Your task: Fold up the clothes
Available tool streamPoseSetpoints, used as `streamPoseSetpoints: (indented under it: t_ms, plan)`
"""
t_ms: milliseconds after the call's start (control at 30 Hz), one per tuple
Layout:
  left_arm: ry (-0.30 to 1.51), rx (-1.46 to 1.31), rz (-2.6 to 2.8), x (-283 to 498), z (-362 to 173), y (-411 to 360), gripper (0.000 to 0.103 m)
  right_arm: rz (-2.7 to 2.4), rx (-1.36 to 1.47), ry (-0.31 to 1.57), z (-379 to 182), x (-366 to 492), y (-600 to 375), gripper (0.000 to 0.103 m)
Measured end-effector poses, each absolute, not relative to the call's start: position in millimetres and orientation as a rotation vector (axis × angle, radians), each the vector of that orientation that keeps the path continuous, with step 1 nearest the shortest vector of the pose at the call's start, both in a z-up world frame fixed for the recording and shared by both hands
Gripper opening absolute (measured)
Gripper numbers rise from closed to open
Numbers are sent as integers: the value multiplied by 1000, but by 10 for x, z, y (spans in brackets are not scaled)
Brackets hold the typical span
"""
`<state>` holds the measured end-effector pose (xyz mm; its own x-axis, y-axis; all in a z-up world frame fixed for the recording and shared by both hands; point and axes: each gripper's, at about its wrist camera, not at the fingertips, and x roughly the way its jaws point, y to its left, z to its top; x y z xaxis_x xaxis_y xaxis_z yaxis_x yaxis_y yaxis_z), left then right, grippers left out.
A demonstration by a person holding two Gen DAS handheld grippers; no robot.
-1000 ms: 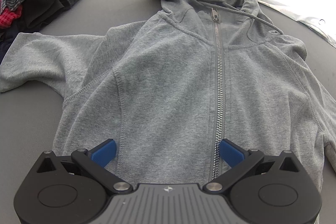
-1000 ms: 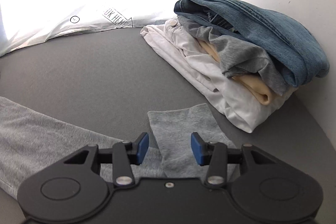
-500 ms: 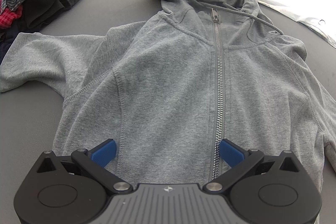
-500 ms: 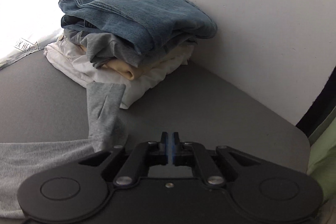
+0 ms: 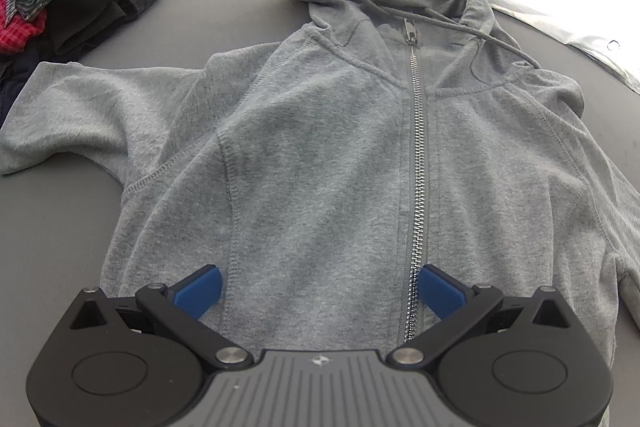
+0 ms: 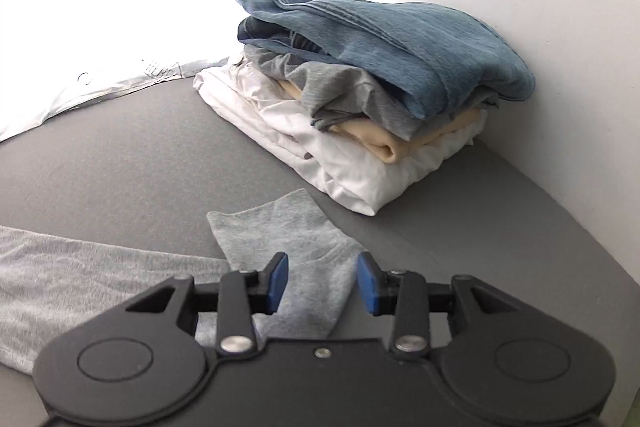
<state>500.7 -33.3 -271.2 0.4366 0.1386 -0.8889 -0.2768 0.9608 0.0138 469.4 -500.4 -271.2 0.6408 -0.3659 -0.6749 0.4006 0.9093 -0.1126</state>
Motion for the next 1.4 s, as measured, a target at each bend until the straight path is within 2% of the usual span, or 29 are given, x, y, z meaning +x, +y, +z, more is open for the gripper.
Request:
streamPoseSetpoints:
  t_ms: [200,233,267,300,367,600,867,900,967,1100,1167,1200,1233,1267,1300,1333,1400]
  plan:
    - [1087,-142,260,5002,-2710,-335,103,-320,40,820,-2870,5090,-4859,38]
    - [1086,-142,260,5003,-2708,-336,103,-310,44,831,-2891,5122,-4856,33]
    - [1086,-142,261,5004,-2706,-335,103,-312,20,837,-2911,5117,-4854,18]
    - [1086,-142,261,5003,-2704,-334,103,-315,-3,843,-2932,5112,-4851,11]
    - [1086,-142,261,5003,-2699,-331,103,-352,-16,833,-2913,5038,-4893,5]
    - [1086,-142,260,5007,-2689,-321,103,-685,117,778,-2700,4305,-5357,4]
    - [1087,-142,262,5009,-2702,-324,103,-810,168,856,-2823,3792,-5659,6]
    - [1086,-141,263,5009,-2703,-325,103,-821,146,859,-2816,3798,-5641,8]
    - [1084,-142,265,5007,-2703,-330,103,-852,131,848,-2787,3834,-5625,23]
    - [1090,-149,278,5005,-2698,-337,103,-816,80,800,-2649,3938,-5502,42]
    - [1092,-152,281,5004,-2697,-339,103,-744,69,785,-2576,4027,-5355,56]
    - [1092,-153,278,5001,-2696,-335,103,-706,64,778,-2540,4071,-5275,59]
    - [1089,-153,273,4994,-2696,-329,103,-656,65,773,-2503,4112,-5165,70]
    - [1084,-148,262,4975,-2695,-326,103,-604,66,767,-2467,4152,-5047,85]
    - [1083,-141,242,4947,-2690,-316,103,-536,67,763,-2436,4182,-4895,91]
    - [1083,-133,220,4918,-2684,-306,103,-468,68,759,-2404,4213,-4743,96]
    - [1090,-140,177,4818,-2657,-241,103,-336,65,754,-2357,4253,-4408,97]
